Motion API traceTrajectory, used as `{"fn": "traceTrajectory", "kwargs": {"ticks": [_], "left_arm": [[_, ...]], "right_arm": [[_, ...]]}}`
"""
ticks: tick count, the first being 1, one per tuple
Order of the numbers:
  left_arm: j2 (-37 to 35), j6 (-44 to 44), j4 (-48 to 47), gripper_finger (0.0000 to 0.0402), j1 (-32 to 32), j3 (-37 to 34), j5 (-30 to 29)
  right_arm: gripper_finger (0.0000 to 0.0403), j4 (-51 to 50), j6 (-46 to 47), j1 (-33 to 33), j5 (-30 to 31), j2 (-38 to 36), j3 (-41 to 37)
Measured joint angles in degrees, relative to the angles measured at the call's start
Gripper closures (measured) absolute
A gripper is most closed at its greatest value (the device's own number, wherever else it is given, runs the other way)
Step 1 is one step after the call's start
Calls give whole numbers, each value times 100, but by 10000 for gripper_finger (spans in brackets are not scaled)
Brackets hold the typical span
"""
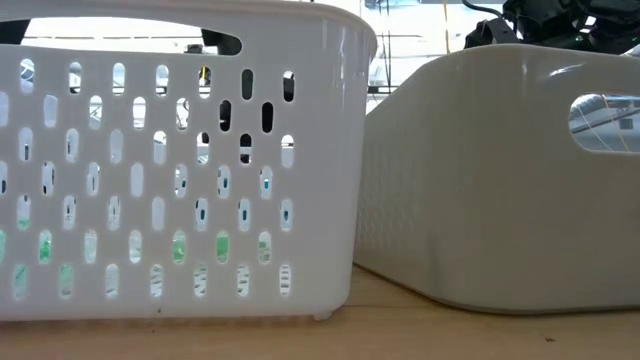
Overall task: Pick & Place Toothbrushes
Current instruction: Adjust the blue toothbrush on the blue bin
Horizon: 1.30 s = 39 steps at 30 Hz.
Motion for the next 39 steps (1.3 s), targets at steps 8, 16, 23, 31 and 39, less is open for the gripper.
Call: {"fn": "traceTrajectory", "kwargs": {"ticks": [8,16,23,31,39], "left_arm": [[188,99,-14,200,-4,0,16],[199,-168,-74,261,11,0,-115],[199,-199,-83,348,22,0,-67],[184,-205,-61,389,36,0,-69],[134,-377,-211,395,172,9,-117]], "right_arm": [[403,18,-2,2,1,-1,0],[403,42,-2,0,2,2,0],[403,42,-2,0,2,2,0],[403,39,-2,0,2,2,0],[403,39,-2,0,2,2,0]]}}
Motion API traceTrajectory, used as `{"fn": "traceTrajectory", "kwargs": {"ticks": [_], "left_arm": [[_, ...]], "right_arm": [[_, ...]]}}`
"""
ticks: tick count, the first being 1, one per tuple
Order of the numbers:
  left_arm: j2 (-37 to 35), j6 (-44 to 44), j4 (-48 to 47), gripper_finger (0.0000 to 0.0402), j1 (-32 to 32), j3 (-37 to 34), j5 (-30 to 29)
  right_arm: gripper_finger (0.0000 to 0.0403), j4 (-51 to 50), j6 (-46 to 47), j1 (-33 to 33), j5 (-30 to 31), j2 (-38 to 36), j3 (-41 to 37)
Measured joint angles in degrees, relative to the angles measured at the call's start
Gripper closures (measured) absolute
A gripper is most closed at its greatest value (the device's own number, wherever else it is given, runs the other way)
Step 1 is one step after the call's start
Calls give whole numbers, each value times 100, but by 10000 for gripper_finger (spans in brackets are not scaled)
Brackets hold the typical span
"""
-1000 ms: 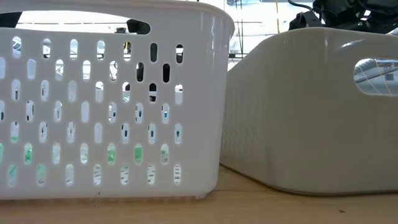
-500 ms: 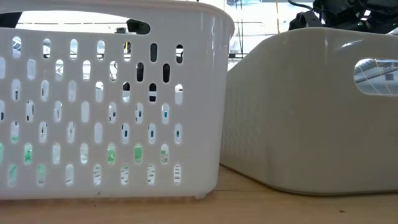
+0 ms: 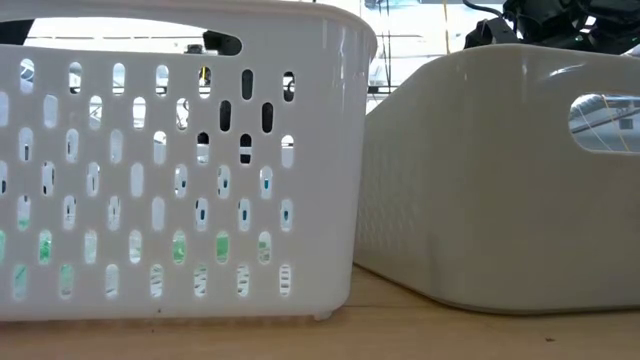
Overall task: Pick & Place Toothbrushes
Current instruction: Adjust the blue toothbrush on the blue bin
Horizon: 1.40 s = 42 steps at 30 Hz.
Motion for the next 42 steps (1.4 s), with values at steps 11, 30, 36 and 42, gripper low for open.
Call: {"fn": "traceTrajectory", "kwargs": {"ticks": [11,30,36,42], "left_arm": [[-818,-437,-237,394,209,90,-68],[-975,923,-852,399,1820,937,-450],[-299,2410,-1070,400,2419,1531,-205],[630,3068,-1609,400,2821,2167,337]], "right_arm": [[403,-2,-22,0,0,0,0],[403,0,-88,0,-2,0,0],[403,0,-90,1,0,0,0],[403,-2,-83,0,2,0,0]]}}
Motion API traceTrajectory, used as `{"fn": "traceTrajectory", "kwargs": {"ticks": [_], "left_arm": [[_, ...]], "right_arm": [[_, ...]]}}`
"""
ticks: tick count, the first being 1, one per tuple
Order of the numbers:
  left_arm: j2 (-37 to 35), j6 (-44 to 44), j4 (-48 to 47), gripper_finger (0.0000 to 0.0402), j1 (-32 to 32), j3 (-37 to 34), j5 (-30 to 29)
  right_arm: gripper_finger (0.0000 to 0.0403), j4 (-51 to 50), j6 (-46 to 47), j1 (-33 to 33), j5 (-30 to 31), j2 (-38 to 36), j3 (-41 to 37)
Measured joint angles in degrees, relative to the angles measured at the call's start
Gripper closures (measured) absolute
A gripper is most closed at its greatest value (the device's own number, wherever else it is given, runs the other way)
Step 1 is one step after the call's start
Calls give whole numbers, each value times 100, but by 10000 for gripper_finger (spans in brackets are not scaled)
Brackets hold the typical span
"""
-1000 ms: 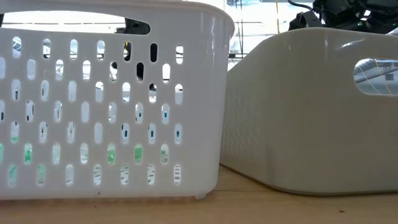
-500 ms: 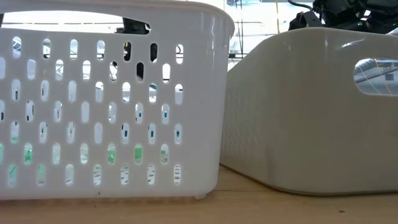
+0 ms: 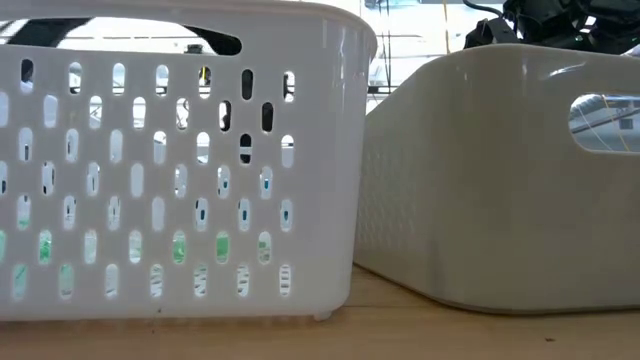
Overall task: Pick & Place Toothbrushes
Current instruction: Adjust the blue toothbrush on the blue bin
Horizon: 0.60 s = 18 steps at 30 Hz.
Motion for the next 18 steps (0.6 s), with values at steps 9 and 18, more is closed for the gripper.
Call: {"fn": "traceTrajectory", "kwargs": {"ticks": [9,18], "left_arm": [[1165,414,-1165,400,264,1113,341],[1527,388,-1647,400,340,1591,130]], "right_arm": [[403,1,79,0,35,0,0],[403,2,83,2,39,0,0]]}}
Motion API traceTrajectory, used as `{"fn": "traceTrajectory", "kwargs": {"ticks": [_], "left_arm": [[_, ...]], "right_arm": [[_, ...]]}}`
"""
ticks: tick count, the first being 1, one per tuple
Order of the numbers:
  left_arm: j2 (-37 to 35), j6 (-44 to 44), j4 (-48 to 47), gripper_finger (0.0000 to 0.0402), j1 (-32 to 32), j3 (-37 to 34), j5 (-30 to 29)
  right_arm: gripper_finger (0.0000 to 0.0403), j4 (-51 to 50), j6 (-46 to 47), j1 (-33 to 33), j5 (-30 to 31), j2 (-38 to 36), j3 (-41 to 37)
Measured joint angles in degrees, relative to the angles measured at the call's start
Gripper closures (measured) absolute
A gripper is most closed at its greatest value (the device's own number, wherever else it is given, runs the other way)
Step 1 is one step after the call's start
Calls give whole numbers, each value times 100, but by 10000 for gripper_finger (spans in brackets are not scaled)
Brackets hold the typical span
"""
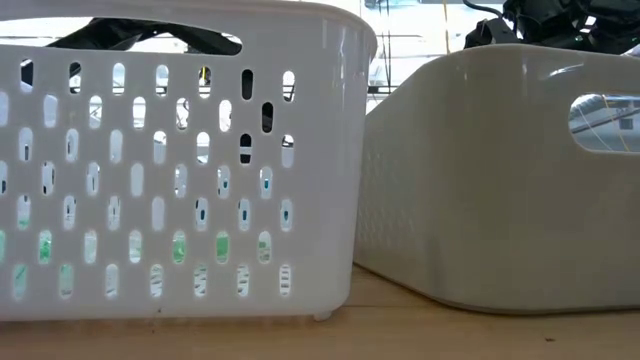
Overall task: Pick & Place Toothbrushes
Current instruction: Adjust the blue toothbrush on the blue bin
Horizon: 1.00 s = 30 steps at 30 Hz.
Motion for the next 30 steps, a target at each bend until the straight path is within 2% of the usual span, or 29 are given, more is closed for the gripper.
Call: {"fn": "traceTrajectory", "kwargs": {"ticks": [14,19,25,30], "left_arm": [[103,-144,6,401,-39,-6,161],[305,-225,12,401,-81,-11,602],[295,-422,12,401,-94,-11,320],[409,-447,11,401,-120,-2,420]], "right_arm": [[403,-2,-15,-2,-13,0,0],[403,-2,-15,-1,-34,0,0],[403,-2,-4,-2,-37,0,0],[403,-2,-2,-2,-39,0,0]]}}
